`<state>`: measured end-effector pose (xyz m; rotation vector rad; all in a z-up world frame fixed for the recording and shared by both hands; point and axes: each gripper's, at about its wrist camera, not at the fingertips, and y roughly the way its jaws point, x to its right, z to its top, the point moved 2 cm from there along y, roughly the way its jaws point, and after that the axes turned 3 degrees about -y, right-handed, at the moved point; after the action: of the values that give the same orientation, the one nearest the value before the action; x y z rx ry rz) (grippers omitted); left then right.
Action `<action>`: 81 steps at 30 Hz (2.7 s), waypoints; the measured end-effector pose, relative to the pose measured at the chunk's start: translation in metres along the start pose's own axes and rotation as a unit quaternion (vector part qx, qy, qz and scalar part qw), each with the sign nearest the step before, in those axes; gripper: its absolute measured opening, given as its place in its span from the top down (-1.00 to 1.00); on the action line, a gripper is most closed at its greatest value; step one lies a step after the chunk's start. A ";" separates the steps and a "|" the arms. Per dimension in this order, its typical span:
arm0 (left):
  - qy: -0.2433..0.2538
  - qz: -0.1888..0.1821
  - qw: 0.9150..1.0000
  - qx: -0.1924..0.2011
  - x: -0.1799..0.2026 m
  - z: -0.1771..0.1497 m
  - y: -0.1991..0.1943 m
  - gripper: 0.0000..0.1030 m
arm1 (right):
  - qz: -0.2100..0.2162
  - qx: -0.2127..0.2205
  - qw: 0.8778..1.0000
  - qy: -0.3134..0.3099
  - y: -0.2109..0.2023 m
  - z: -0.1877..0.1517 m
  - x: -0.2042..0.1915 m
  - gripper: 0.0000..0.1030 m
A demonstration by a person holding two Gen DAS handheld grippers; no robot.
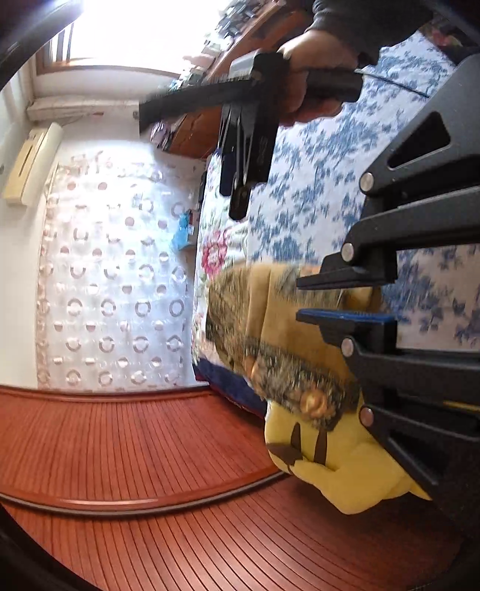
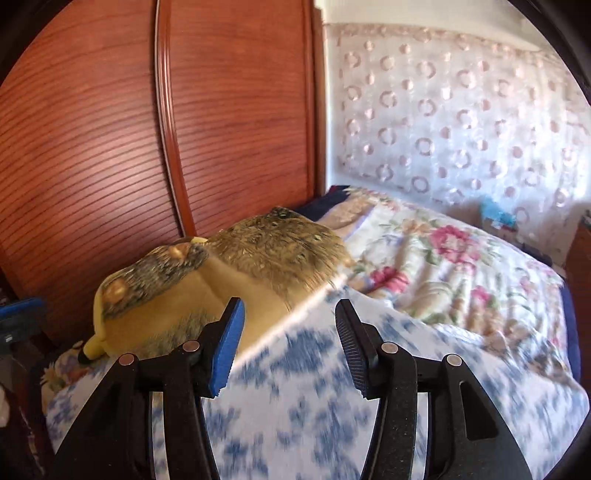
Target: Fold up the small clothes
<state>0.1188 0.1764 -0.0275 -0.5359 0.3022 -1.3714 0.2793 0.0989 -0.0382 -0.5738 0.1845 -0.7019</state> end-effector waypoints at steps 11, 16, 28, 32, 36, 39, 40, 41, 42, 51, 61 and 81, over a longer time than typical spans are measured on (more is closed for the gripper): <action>0.036 -0.054 0.998 0.001 0.085 -0.012 -0.030 0.87 | -0.097 0.057 0.992 0.052 -0.175 -0.072 0.025 -0.15; 0.054 -0.085 0.995 0.001 0.126 -0.008 -0.044 0.87 | -0.128 0.058 0.987 0.073 -0.226 -0.095 0.036 -0.38; 0.068 -0.106 0.992 0.022 0.184 0.014 -0.068 0.84 | -0.215 0.096 0.965 0.114 -0.318 -0.117 0.049 -0.42; 0.068 -0.105 0.991 0.046 0.191 0.028 -0.085 0.83 | -0.245 0.111 0.955 0.125 -0.342 -0.117 0.050 -0.42; 0.067 -0.098 0.991 0.065 0.192 0.037 -0.099 0.83 | -0.256 0.121 0.950 0.131 -0.356 -0.119 0.051 -0.42; 0.064 -0.093 0.991 0.075 0.189 0.041 -0.107 0.82 | -0.259 0.125 0.949 0.132 -0.361 -0.121 0.050 -0.42; 0.063 -0.091 0.991 0.077 0.189 0.041 -0.108 0.82 | -0.259 0.126 0.949 0.132 -0.363 -0.122 0.049 -0.42; 0.061 -0.089 0.991 0.078 0.188 0.041 -0.110 0.82 | -0.260 0.127 0.948 0.132 -0.364 -0.122 0.049 -0.42; 0.061 -0.088 0.991 0.078 0.187 0.041 -0.111 0.82 | -0.261 0.127 0.948 0.132 -0.364 -0.122 0.048 -0.42; 0.057 -0.082 0.992 0.071 0.182 0.037 -0.108 0.81 | -0.260 0.126 0.948 0.133 -0.363 -0.121 0.047 -0.42; 0.055 -0.079 0.993 0.071 0.179 0.032 -0.105 0.81 | -0.260 0.126 0.948 0.133 -0.363 -0.121 0.046 -0.42; 0.054 -0.077 0.993 0.073 0.172 0.031 -0.103 0.80 | -0.260 0.128 0.948 0.131 -0.358 -0.117 0.043 -0.42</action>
<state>0.0790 0.0034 0.0703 -0.3709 0.2498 -1.5628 0.0715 -0.2013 0.0646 -0.2734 0.1857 -1.2971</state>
